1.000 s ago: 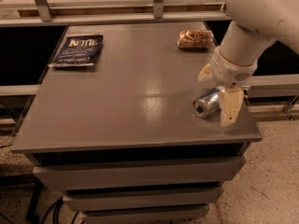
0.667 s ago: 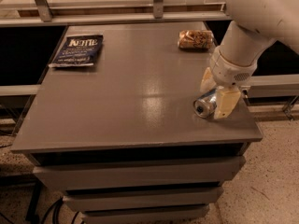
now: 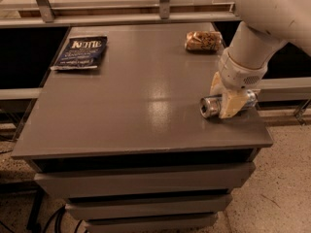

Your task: Move redbull can near blue chip bag

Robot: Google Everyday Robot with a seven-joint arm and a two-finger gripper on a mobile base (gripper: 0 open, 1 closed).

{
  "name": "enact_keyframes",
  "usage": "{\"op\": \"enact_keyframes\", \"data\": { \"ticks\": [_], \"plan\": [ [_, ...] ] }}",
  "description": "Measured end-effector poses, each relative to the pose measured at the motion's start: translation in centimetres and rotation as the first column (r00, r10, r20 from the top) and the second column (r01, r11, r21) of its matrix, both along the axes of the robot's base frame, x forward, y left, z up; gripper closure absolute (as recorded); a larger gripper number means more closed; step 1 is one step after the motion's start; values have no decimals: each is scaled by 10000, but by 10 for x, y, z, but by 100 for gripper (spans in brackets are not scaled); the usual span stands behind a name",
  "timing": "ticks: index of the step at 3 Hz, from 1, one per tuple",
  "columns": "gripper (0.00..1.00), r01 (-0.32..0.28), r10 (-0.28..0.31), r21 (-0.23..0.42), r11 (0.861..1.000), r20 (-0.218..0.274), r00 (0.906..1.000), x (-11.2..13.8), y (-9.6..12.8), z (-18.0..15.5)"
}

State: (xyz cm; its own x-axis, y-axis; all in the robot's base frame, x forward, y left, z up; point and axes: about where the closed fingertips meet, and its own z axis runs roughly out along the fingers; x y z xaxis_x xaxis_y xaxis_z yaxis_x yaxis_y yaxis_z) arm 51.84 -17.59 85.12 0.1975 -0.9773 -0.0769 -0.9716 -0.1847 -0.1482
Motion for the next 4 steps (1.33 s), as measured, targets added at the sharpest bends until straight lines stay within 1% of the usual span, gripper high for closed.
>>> {"op": "enact_keyframes", "data": {
  "ticks": [1,2,3,4],
  "plan": [
    [100,-2,2,-1,10000,28,10000,0,0,0],
    [100,-6,6,7,10000,47,10000,0,1,0],
    [100,-318,311,241,9992,285,9991,11,11,2],
    [100,-929,899,522,9943,579,9943,24,26,6]
  ]
}}
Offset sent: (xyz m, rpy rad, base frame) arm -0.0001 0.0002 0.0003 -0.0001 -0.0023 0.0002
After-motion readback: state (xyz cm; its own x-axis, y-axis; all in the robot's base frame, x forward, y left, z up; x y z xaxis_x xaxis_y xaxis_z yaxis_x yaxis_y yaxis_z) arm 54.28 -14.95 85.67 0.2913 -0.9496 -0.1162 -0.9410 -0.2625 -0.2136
